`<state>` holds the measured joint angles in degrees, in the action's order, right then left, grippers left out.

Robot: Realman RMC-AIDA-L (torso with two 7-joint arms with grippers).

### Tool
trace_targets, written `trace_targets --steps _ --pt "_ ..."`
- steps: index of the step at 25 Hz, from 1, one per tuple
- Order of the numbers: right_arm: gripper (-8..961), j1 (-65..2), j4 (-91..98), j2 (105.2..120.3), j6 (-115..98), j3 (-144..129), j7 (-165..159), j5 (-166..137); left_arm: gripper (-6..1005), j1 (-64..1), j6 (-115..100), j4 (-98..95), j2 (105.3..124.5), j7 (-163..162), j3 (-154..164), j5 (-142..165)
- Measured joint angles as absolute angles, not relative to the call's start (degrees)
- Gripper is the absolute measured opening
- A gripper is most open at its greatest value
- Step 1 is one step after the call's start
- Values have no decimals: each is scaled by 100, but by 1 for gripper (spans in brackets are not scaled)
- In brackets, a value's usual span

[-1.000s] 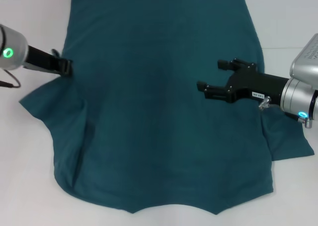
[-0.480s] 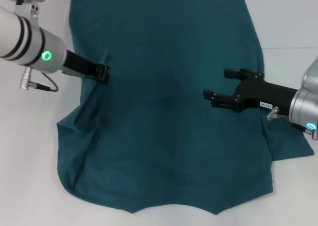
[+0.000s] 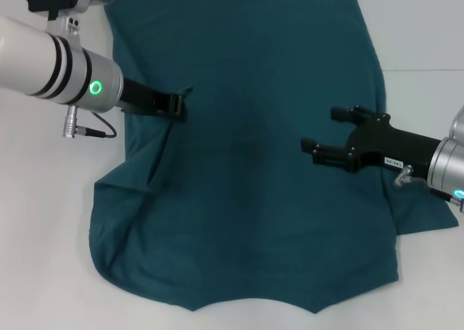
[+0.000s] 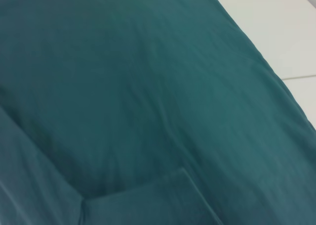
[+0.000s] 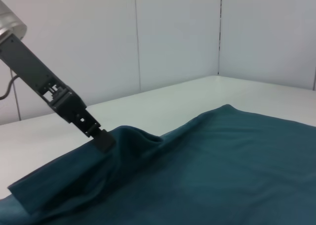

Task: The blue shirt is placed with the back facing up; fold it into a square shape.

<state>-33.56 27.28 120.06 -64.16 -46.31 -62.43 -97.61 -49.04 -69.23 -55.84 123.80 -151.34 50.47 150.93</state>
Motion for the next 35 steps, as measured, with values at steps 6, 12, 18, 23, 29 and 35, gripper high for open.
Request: trace_targets --steps 6,12,18,23,29,35 --pt "870 -3349 2724 12005 -6506 -4654 -6257 -9754 17 -4819 -6416 -5256 12368 -15132 4822 14940" --pt "858 -3352 2725 12005 -6536 -4658 -6271 -9740 73 -4803 -6317 -4974 12331 -15148 4308 14824" --pt "847 -3363 2742 12006 -6539 -4658 -6312 -9739 128 -4733 -6366 -5099 12331 -15092 4279 14783" --pt "837 -3390 2959 11971 -6552 -4872 -6965 -9925 174 -4453 -6424 -5778 12361 -14861 4359 14645" --pt "826 -3441 3839 11989 -6563 -5644 -8013 -10602 203 -4266 -6420 -6135 12302 -14733 4343 14432" --pt "816 -3599 4676 11973 -6756 -6202 -9050 -11224 206 -4070 -6430 -6404 12279 -14306 4346 14102"
